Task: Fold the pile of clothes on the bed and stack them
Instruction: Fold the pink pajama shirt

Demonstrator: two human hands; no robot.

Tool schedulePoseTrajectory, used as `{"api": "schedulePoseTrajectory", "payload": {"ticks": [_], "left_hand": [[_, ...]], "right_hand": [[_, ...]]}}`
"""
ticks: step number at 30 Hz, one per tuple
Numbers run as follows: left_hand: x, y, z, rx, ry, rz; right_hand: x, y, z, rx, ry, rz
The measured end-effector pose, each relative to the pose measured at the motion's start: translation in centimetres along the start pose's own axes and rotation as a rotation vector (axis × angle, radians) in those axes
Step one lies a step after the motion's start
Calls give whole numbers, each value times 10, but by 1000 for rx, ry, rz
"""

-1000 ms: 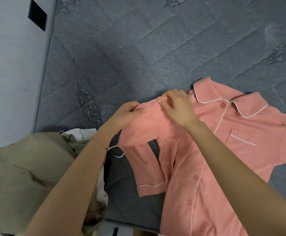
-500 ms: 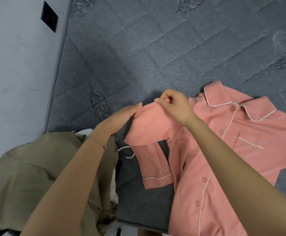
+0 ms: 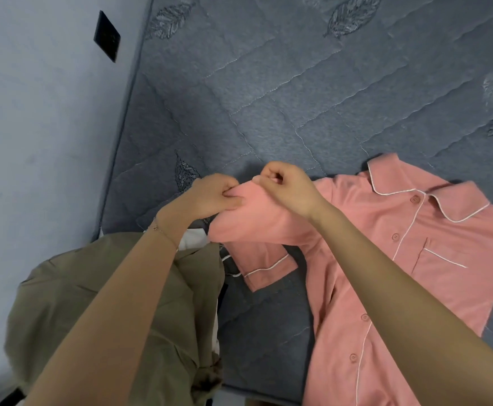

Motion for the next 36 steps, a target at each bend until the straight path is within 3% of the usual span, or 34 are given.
{"api": "schedulePoseTrajectory", "payload": {"ticks": [2,5,8,12,16,20,29,33,36], "left_hand": [[-2,3,12,-33,-38,38],[-10,13,21,-8,165,0],[-22,20,22,44,307,-80],[-36,27,18,118,359,-92],[-47,30,34,75,153,-18],[-46,36,69,-108,-398,100],[-93,65,112,-145,-353,-284],[-99,78,101,-84,2,-371],[-95,75,76,-49,105,-431]], "right_hand": [[-3,-1,-1,12,-27,-74],[-1,-2,-5,38,89,-104],[14,-5,2,39,196,-28],[38,-15,27,55,48,116],[52,-19,49,29,-61,234],[53,-22,52,45,-99,163],[39,-26,38,90,95,-206],[50,-17,40,54,254,-156],[60,-8,52,-28,150,-152]]}}
Point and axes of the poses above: each hand's wrist, its own y-axis away from the middle knuckle, its own x-axis out of the palm, z = x × y, the point moved 5 cm from there along -y, towards the middle knuckle, and after that the axes turned 1 degree about -x, right-handed, at the moved point
